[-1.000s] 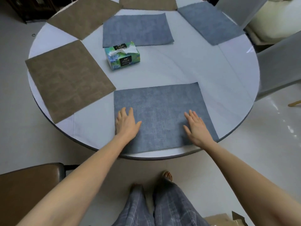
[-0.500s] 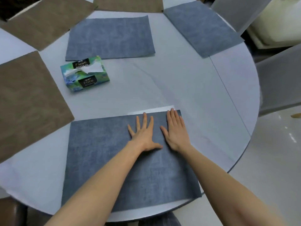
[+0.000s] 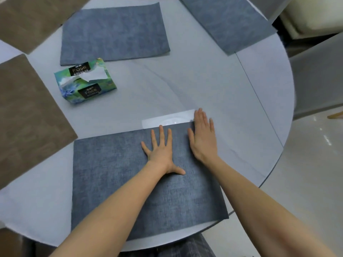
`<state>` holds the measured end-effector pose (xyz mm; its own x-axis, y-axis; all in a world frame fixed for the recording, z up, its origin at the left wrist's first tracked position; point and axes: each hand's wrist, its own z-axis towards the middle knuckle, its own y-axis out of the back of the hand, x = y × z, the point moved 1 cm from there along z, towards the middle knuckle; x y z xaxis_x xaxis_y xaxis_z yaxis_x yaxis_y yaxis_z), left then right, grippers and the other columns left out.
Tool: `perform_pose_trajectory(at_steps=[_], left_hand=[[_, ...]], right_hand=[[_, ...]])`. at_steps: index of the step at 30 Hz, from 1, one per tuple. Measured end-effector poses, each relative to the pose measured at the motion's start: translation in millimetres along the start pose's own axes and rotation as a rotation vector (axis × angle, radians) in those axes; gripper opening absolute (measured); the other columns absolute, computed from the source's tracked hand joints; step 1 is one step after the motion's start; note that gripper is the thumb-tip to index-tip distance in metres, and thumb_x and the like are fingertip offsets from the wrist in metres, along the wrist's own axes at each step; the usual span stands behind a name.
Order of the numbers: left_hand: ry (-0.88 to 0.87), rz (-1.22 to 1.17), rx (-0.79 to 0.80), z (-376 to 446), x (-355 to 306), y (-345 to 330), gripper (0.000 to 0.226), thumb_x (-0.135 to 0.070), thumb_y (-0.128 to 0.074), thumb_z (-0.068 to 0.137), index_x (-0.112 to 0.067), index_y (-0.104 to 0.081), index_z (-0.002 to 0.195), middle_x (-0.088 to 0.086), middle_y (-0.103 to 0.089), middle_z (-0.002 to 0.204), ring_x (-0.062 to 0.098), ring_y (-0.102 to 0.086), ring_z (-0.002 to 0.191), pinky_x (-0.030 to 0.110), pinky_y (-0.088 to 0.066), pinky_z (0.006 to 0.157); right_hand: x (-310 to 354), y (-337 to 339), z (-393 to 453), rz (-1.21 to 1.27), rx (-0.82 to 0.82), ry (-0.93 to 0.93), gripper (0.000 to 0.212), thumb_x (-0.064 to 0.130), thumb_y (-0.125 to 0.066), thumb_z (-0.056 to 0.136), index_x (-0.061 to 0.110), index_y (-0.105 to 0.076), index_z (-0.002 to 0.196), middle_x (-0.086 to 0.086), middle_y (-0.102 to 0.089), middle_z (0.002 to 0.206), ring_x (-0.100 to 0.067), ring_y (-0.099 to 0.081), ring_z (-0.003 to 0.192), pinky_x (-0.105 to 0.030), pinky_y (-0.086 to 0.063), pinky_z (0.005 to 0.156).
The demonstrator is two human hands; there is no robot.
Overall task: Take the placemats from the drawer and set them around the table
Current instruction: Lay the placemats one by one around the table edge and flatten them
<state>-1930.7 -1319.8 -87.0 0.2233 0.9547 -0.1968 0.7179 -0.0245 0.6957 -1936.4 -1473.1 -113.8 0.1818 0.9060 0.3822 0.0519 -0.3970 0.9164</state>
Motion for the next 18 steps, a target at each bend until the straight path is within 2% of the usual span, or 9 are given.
perform_pose_trajectory(at_steps=[2,6,8,10,11,14,18], left_hand=[[-0.002,-0.002,0.014,0.4,-0.2,0.0,0.152,-0.071,-0.077,0.052,-0.02,0.033,0.145,0.006,0.048,0.146,0.036,0.038,0.137,0.072,0.008,0.106],[-0.002,-0.004,0.023,0.8,0.5,0.7,0.152,-0.071,-0.077,0.053,-0.021,0.034,0.144,0.005,0.049,0.145,0.036,0.038,0.137,0.072,0.008,0.106],[-0.005,-0.009,0.029,0.2,0.2,1.4,0.152,-0.07,-0.077,0.053,-0.021,0.035,0.144,0.005,0.05,0.144,0.036,0.039,0.136,0.072,0.008,0.106],[-0.011,-0.015,0.038,0.4,0.3,1.0,0.152,-0.07,-0.077,0.053,-0.021,0.036,0.143,0.005,0.051,0.143,0.036,0.04,0.136,0.072,0.009,0.106],[-0.012,-0.017,0.039,1.1,0.6,0.9,0.152,-0.069,-0.077,0.053,-0.021,0.036,0.143,0.006,0.052,0.143,0.037,0.04,0.135,0.072,0.009,0.106],[-0.01,-0.017,0.044,1.3,0.0,0.6,0.153,-0.07,-0.077,0.054,-0.021,0.037,0.142,0.006,0.052,0.142,0.036,0.041,0.134,0.071,0.01,0.105],[-0.013,-0.023,0.042,1.8,0.9,-0.7,0.152,-0.07,-0.077,0.053,-0.021,0.038,0.142,0.005,0.052,0.142,0.035,0.042,0.134,0.07,0.012,0.105]], right_hand=[[-5.6,-7.9,-22.6,-0.067,0.121,0.189,0.063,0.043,-0.021,0.1,0.015,-0.001,0.152,0.001,0.004,0.16,-0.01,0.006,0.147,-0.035,0.002,0.121],[-31.8,-0.4,13.6,-0.084,0.138,0.041,0.058,0.037,-0.024,0.102,0.017,-0.004,0.153,0.002,-0.001,0.161,-0.011,0.0,0.148,-0.031,0.003,0.12],[-33.5,16.2,31.0,-0.059,0.093,-0.039,0.05,0.027,-0.027,0.102,0.01,-0.023,0.149,-0.007,-0.022,0.158,-0.019,-0.02,0.145,-0.034,-0.01,0.119],[-24.5,24.6,31.5,0.003,-0.098,-0.107,0.037,0.018,-0.033,0.1,0.001,-0.049,0.13,-0.018,-0.052,0.134,-0.033,-0.048,0.123,-0.04,-0.034,0.105],[-16.8,24.3,28.1,0.0,-0.148,-0.048,0.032,0.017,-0.036,0.099,0.0,-0.053,0.12,-0.019,-0.057,0.121,-0.036,-0.053,0.109,-0.042,-0.039,0.095],[0.5,6.6,20.6,-0.188,-0.032,0.233,0.031,0.029,-0.04,0.095,0.006,-0.054,0.11,-0.013,-0.055,0.109,-0.032,-0.051,0.098,-0.041,-0.038,0.088],[11.7,7.9,44.1,-0.271,-0.031,0.141,0.035,0.033,-0.038,0.098,0.004,-0.057,0.095,-0.015,-0.055,0.1,-0.033,-0.048,0.092,-0.04,-0.036,0.08]])
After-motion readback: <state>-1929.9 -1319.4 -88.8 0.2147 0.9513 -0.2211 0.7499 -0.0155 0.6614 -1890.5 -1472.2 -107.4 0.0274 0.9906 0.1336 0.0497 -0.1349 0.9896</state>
